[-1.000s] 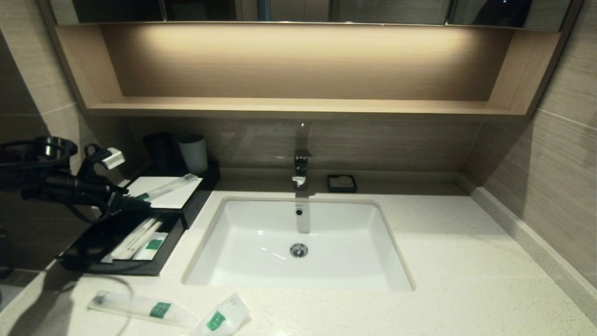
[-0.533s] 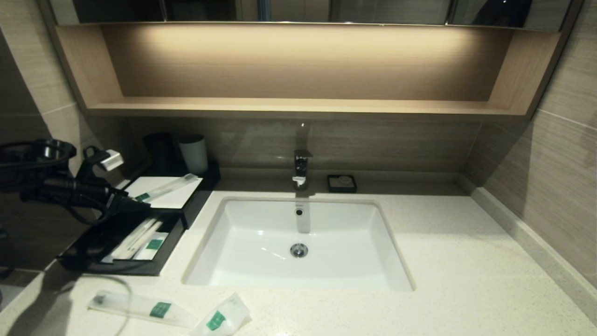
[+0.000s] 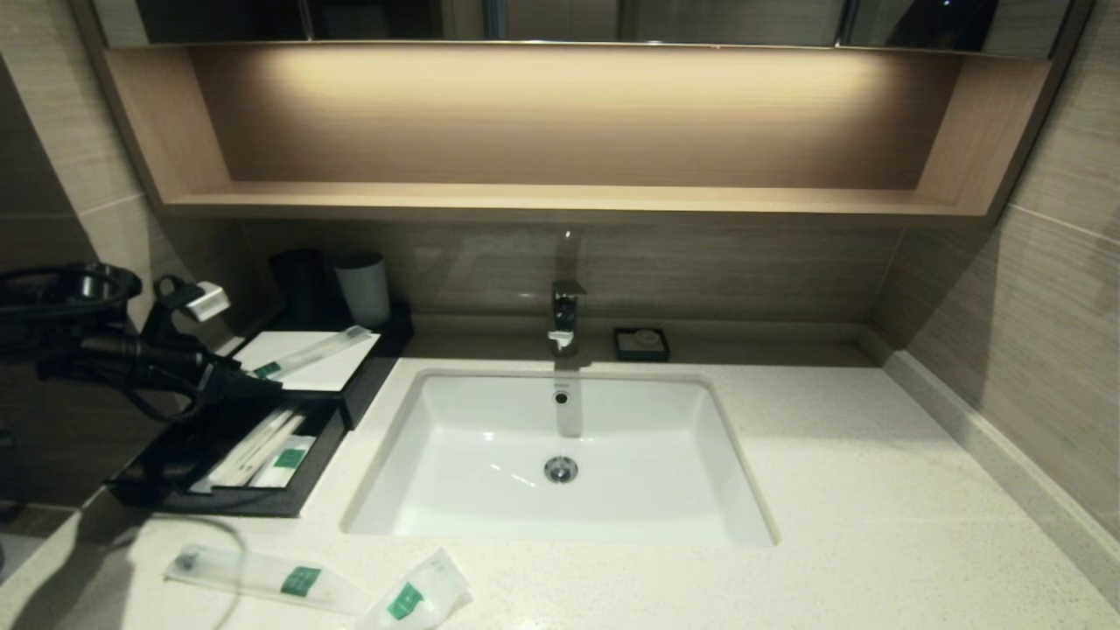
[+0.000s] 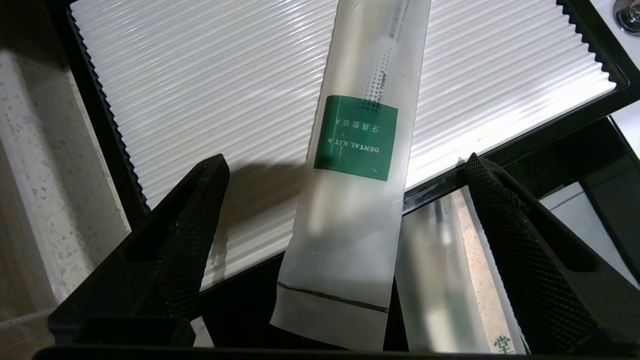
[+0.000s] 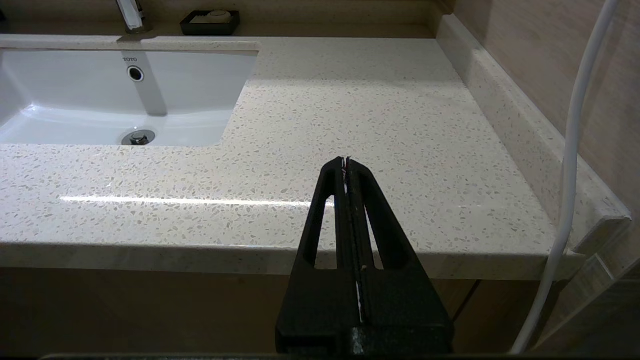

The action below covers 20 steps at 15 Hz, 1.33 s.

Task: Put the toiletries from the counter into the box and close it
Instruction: Pick up the bathroom toiletry

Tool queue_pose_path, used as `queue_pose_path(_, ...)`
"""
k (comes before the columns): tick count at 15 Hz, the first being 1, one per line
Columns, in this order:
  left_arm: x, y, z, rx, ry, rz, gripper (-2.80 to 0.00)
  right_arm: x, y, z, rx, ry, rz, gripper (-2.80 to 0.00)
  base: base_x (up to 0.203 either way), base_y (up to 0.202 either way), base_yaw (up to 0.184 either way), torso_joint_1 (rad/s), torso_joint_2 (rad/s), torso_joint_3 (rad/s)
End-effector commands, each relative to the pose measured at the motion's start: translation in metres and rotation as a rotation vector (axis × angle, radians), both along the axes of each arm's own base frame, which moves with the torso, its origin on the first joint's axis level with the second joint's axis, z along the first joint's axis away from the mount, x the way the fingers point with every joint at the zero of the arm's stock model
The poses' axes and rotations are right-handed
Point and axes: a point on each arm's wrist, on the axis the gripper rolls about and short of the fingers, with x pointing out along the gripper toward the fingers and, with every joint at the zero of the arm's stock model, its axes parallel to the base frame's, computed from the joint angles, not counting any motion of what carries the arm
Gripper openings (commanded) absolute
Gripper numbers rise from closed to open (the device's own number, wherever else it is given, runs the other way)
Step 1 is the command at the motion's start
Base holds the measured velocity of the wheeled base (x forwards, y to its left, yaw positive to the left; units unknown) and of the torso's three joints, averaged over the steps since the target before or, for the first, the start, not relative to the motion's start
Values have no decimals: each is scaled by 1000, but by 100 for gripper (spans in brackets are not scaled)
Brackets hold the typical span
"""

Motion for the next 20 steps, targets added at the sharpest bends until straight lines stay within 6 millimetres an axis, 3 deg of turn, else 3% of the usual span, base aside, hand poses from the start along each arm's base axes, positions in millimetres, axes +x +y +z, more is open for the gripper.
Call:
queue_pose_path(1, 0, 0, 0, -3, -4, -5, 0, 0, 0, 0, 0, 1, 0, -280, 0, 0, 0, 0, 0, 0)
queue_pose_path(6, 0, 1, 2, -19, -6, 0, 0, 0, 0, 0, 0, 3, 0, -280, 0, 0, 0, 0, 0, 0)
queue_pose_path(7, 0, 1, 3, -21, -7, 0, -280, 0, 0, 0, 0, 2, 0, -280, 0, 0, 0, 0, 0, 0)
queue_pose_path(20, -4, 8, 10, -16, -23, 18, -280, 0, 0, 0, 0, 3, 0, -280, 0, 0, 0, 0, 0, 0)
